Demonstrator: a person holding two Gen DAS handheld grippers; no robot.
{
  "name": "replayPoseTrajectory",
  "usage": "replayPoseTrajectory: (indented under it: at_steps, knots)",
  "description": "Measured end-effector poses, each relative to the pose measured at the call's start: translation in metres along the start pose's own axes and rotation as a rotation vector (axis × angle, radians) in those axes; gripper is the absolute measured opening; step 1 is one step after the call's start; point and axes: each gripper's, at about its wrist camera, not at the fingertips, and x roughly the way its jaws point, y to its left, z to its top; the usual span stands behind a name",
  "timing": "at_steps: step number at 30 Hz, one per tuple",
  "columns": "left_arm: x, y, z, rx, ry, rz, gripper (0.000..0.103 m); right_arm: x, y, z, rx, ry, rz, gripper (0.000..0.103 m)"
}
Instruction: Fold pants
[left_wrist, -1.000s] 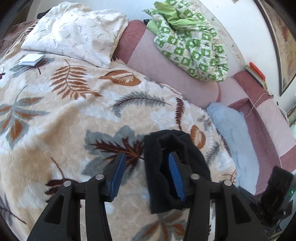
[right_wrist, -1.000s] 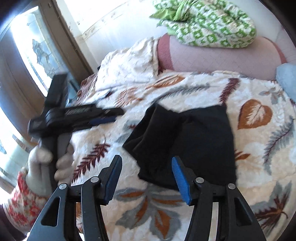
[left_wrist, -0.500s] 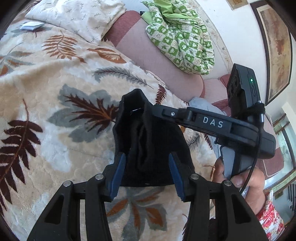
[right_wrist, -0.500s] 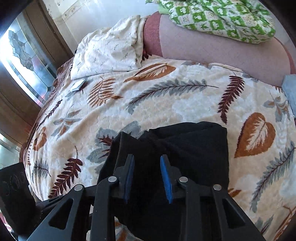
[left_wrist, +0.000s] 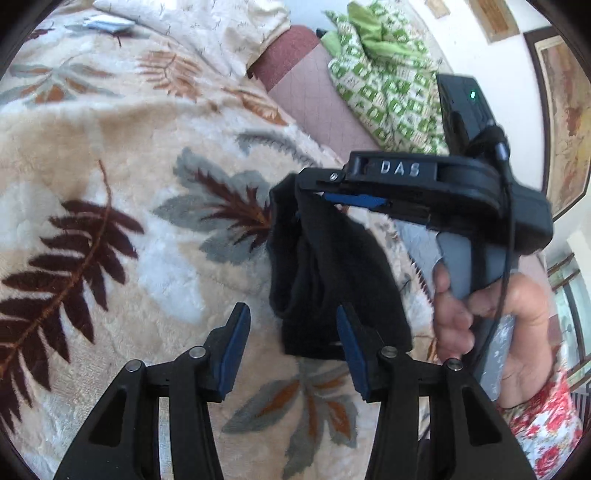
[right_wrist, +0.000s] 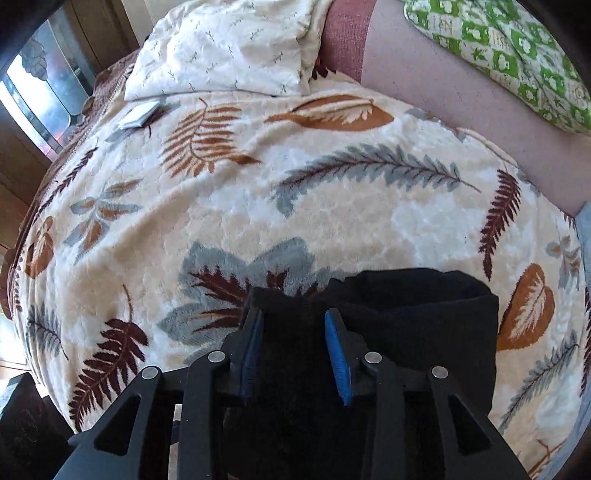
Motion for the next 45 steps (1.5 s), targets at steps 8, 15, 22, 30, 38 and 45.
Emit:
replayPoseTrajectory:
  at_steps: [8,15,22,30,38,45]
  knots:
    - [0.027,-0.016,0.014,0.043,0.038,0.026,0.047,0.033,-0.014,-0.005,0.100,0.103,0.083,0.050]
    - [0.036,-0.011,0.010,0.032,0.094,0.074,0.048,-0.032,-0.071,-0.014,0.271,-0.101,0.156,0.058]
    - [0.019,-0.038,0.021,0.133,0.014,0.120,0.052,-0.071,-0.127,-0.098,0.304,-0.183,-0.019,0.063]
    - [0.072,-0.029,0.012,0.100,0.165,0.215,0.052,-0.039,-0.175,-0.167,0.541,-0.178,0.108,0.064]
    - [0.054,-0.002,0.025,-0.091,0.159,-0.012,0.073,-0.041,-0.189,-0.162,0.586,-0.236,0.306,0.068]
    - [0.078,-0.029,0.024,0.025,0.185,0.076,0.073,-0.029,-0.201,-0.158,0.627,-0.242,0.357,0.070]
